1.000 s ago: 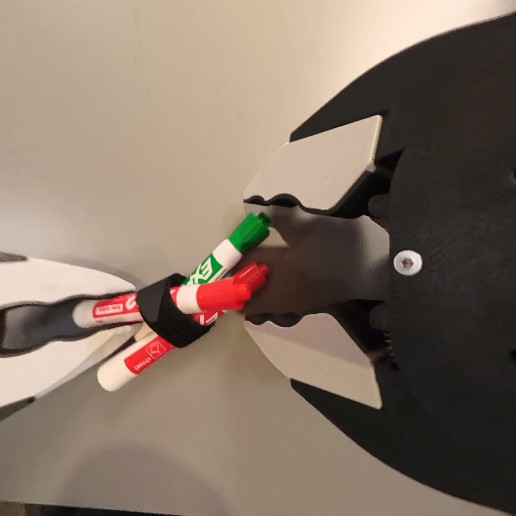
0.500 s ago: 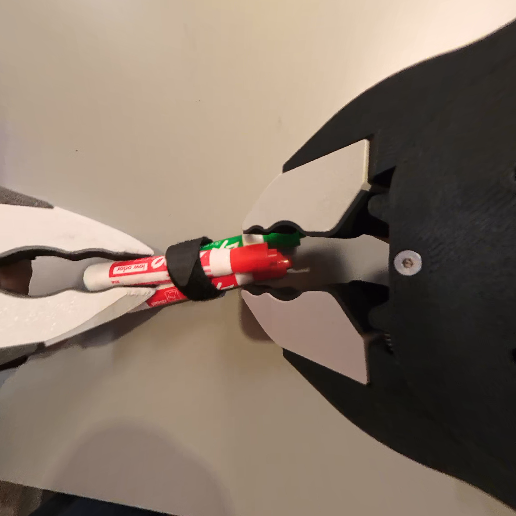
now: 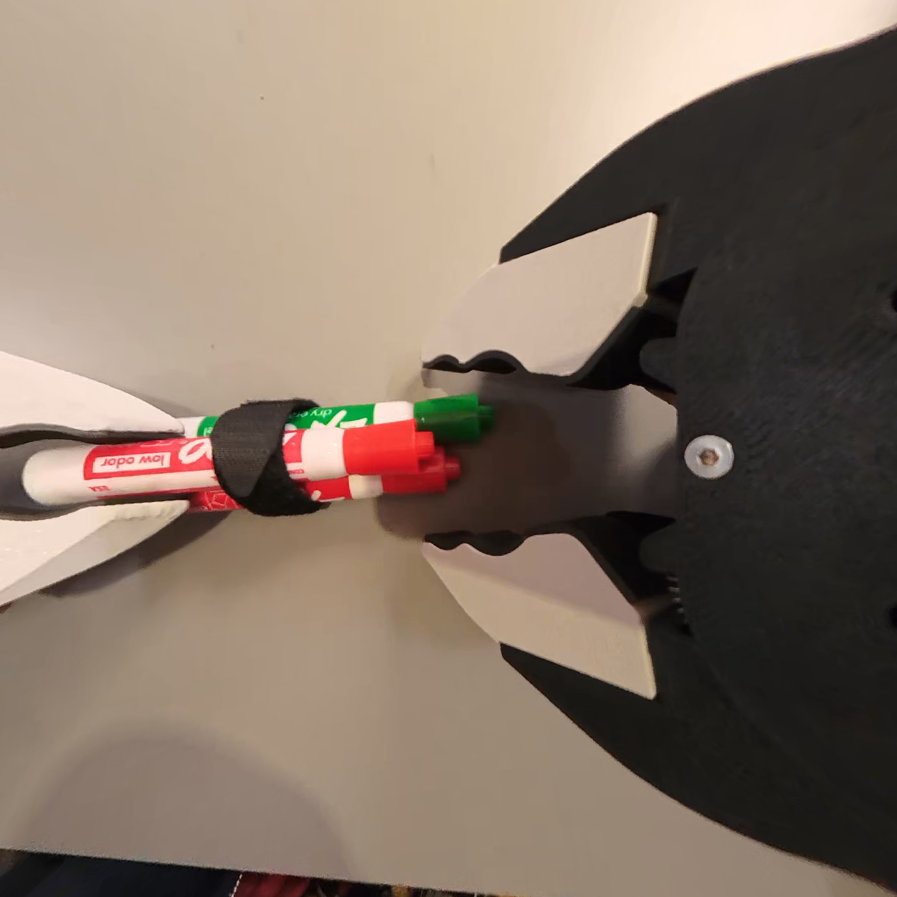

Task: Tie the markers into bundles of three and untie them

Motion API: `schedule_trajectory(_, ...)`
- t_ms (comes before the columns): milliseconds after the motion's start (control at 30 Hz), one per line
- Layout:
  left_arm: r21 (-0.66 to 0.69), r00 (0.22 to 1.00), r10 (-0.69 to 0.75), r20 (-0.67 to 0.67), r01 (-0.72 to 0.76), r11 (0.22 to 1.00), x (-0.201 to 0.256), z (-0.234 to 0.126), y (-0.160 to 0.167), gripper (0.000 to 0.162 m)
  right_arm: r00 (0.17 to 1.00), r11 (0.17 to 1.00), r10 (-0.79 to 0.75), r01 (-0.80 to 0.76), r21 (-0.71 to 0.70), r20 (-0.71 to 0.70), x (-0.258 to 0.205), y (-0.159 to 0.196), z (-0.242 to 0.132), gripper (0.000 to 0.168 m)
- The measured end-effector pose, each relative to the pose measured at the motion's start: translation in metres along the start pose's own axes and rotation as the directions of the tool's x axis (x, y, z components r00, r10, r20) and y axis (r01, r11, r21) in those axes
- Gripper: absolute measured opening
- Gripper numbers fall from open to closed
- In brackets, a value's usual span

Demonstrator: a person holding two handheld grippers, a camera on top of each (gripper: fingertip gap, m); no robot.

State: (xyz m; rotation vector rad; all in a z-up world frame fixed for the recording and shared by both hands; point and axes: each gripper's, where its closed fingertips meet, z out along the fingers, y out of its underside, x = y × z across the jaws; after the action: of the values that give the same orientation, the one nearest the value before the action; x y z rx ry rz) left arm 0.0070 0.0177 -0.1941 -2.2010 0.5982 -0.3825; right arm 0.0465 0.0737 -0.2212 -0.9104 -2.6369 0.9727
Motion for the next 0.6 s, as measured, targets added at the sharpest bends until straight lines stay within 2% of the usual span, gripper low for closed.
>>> schedule_trajectory(133,0.011,1.0,0.008,-0.005,-0.008,1.0,0.001,0.003,-0.002,0.019,1.0,1.0,-0.02,0.02,0.001,-0.018,-0.001,-0.005,0.009,0.058)
schedule_trajectory(333,-0.001,1.0,0.03,0.003,-0.03,1.0,0.002,0.008,-0.004,0.019,0.997,0.999,-0.054,0.054,-0.004,-0.051,0.0,-0.015,0.014,0.037)
schedule_trajectory(600,-0.045,0.998,0.066,0.019,-0.065,0.997,0.001,0.012,-0.002,0.019,0.993,0.995,-0.102,0.101,-0.021,-0.062,-0.001,-0.017,0.015,0.036)
